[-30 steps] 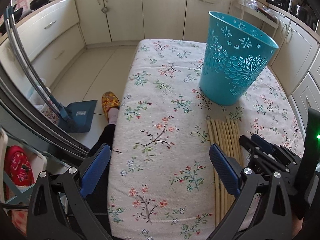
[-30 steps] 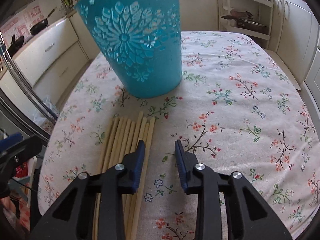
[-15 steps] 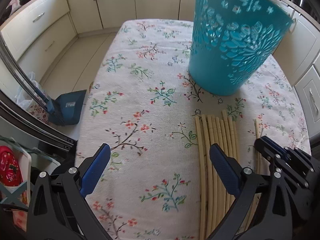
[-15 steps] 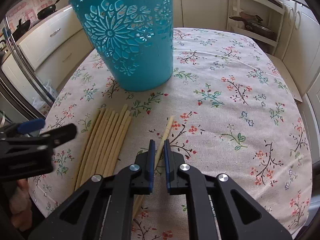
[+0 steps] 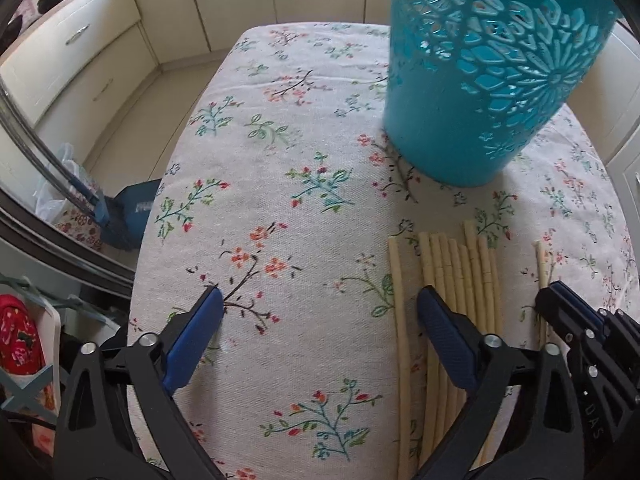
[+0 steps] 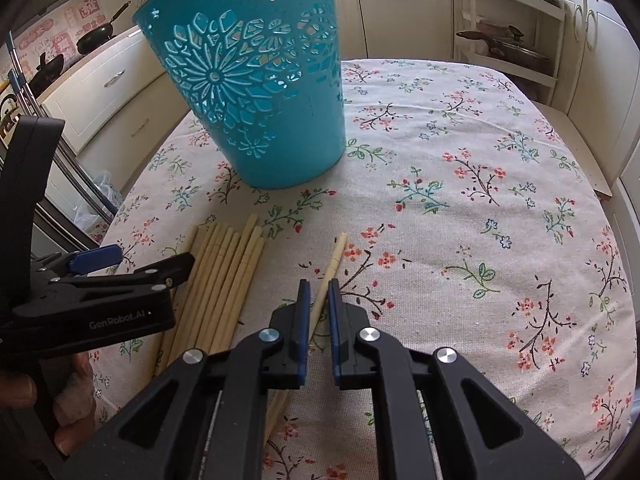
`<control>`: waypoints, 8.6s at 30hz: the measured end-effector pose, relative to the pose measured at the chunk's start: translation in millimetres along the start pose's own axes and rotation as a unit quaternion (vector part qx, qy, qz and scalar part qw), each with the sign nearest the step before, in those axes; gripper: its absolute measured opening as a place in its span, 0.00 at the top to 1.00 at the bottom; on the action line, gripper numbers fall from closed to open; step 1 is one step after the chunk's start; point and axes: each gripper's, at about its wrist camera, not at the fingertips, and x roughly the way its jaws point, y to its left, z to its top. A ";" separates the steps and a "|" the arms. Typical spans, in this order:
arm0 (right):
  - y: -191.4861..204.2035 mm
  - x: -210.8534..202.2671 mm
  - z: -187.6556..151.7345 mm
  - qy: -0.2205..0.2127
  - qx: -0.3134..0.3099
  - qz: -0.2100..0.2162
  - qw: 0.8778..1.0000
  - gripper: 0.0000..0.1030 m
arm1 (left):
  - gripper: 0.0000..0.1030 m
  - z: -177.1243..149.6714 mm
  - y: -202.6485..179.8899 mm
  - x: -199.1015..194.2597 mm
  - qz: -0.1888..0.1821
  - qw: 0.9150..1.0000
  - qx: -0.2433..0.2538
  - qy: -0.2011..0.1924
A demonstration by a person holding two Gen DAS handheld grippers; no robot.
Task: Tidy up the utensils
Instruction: 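Lower the left tool to the chopstick bundle and pinch one chopstick, then lift the chopstick with the left tool and drop it into the teal basket, then pinch a single chopstick from the bundle with the right tool, then raise the chopstick with the right tool and drop it into the basket, then move the left tool back down to the chopstick bundle, then pinch one chopstick from the bundle with the left tool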
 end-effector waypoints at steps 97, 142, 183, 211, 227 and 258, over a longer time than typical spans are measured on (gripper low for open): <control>17.8 -84.2 -25.2 -0.081 0.066 0.114 0.988 0.94 | 0.19 -42.7 79.4 -141.0 -0.034 0.982 -0.047 -0.180; 26.0 -54.8 187.4 -0.258 0.089 0.045 0.961 0.93 | 0.15 -26.7 82.7 -66.6 -0.019 0.992 -0.063 -0.104; 64.4 -162.9 -39.3 -0.189 0.033 0.035 0.981 0.67 | 0.09 -80.4 65.7 -222.6 -0.025 0.971 -0.028 -0.237; 42.3 -16.5 -19.6 -0.046 0.049 -0.004 0.998 0.79 | 0.08 -74.2 86.6 -159.3 0.000 0.986 -0.045 -0.160; 46.1 2.5 -12.6 -0.020 0.006 -0.034 0.999 0.80 | 0.08 -65.2 83.0 -132.4 0.002 0.991 -0.045 -0.127; -0.7 -9.0 -14.6 -0.004 0.026 0.024 0.999 0.91 | 0.08 -7.3 -16.4 -10.4 0.014 0.999 0.033 -0.039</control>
